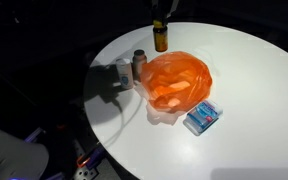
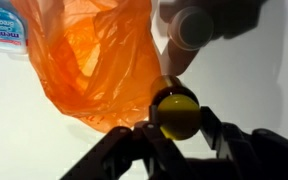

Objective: Put the yellow bottle in the plastic bag

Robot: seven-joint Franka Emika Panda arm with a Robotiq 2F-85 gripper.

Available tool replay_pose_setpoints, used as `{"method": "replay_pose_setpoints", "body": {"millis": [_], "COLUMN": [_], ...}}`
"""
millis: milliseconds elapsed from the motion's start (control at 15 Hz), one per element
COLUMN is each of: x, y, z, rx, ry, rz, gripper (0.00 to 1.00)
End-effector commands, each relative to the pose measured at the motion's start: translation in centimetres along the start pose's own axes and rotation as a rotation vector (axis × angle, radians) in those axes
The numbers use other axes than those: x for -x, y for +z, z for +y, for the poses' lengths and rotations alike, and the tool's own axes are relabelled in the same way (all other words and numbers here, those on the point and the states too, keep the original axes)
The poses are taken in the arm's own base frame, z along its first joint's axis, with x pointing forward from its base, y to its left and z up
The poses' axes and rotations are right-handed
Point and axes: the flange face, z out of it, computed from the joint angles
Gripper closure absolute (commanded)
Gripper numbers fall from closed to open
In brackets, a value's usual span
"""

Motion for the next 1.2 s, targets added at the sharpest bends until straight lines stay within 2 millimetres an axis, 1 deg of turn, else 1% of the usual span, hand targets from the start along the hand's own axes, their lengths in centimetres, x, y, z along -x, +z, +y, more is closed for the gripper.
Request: {"method": "replay_pose_setpoints", "body": {"millis": [0, 133, 200, 267, 400, 533, 733, 800, 933, 1133], "x": [2.0, 2.8, 3.2, 3.6, 4.5, 5.3, 6.0, 6.1, 6.3, 6.2], "y": [-4.7, -6.4, -6.8, -7.0, -6.6, -5.5, -2.5, -1.2, 0.8, 3.6], "z": [3.3, 5.7, 7.1, 8.3, 10.5, 12.3, 14.2, 14.5, 14.9, 14.9], "rx": [0.025, 0.027, 0.027, 0.026, 0.02, 0.007, -0.015, -0.024, -0.04, -0.066], "ry": [0.108, 0.173, 0.209, 0.241, 0.298, 0.335, 0.359, 0.364, 0.376, 0.378], "rz": [0.068, 0.097, 0.104, 0.109, 0.106, 0.092, 0.051, 0.03, 0.0, -0.04], "gripper": [0.81, 0.81, 0.81, 0.81, 0.81, 0.81, 0.81, 0.81, 0.81, 0.81]}}
